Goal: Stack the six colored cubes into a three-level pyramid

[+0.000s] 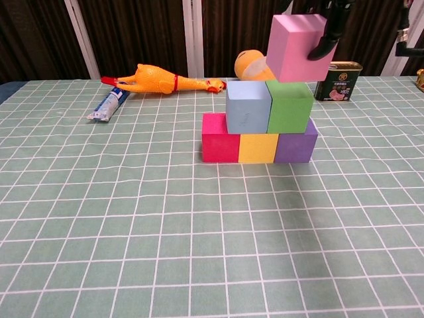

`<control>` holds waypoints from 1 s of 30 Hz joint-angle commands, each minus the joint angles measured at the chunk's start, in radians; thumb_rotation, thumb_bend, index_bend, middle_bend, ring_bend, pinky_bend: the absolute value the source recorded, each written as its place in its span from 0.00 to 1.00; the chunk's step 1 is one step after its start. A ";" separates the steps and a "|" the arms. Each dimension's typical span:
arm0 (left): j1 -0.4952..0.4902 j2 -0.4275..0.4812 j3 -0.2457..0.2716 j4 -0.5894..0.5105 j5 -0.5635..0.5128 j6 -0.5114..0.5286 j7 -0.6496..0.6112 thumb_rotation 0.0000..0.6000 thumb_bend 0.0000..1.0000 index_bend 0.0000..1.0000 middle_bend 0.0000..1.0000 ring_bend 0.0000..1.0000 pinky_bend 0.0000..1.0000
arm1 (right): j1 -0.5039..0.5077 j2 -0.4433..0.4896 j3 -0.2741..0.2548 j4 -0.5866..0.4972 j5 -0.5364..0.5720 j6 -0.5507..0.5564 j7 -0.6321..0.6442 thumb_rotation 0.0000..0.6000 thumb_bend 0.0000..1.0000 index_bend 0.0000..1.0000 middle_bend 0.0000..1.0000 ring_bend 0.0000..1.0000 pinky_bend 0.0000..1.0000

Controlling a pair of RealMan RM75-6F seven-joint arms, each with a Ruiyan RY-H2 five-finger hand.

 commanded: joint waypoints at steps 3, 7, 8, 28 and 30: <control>0.000 0.004 -0.001 -0.001 0.003 -0.006 -0.007 1.00 0.11 0.00 0.03 0.00 0.05 | 0.042 -0.056 0.003 0.035 0.042 0.029 -0.034 1.00 0.31 0.00 0.48 0.38 0.07; 0.002 0.008 -0.007 -0.001 -0.001 -0.008 -0.017 1.00 0.11 0.00 0.03 0.00 0.05 | 0.076 -0.095 0.008 0.071 0.082 0.050 -0.066 1.00 0.31 0.00 0.47 0.38 0.07; 0.002 0.009 -0.008 0.000 -0.002 -0.009 -0.020 1.00 0.11 0.00 0.03 0.00 0.05 | 0.084 -0.105 0.010 0.081 0.096 0.057 -0.075 1.00 0.31 0.00 0.47 0.38 0.07; -0.001 0.018 -0.026 0.019 -0.031 -0.037 -0.057 1.00 0.11 0.00 0.03 0.00 0.05 | 0.137 -0.212 0.115 0.220 0.315 0.102 -0.126 1.00 0.31 0.00 0.48 0.38 0.07; -0.002 0.018 -0.025 0.021 -0.032 -0.042 -0.059 1.00 0.11 0.00 0.03 0.00 0.05 | 0.136 -0.218 0.117 0.223 0.313 0.106 -0.133 1.00 0.31 0.00 0.47 0.38 0.07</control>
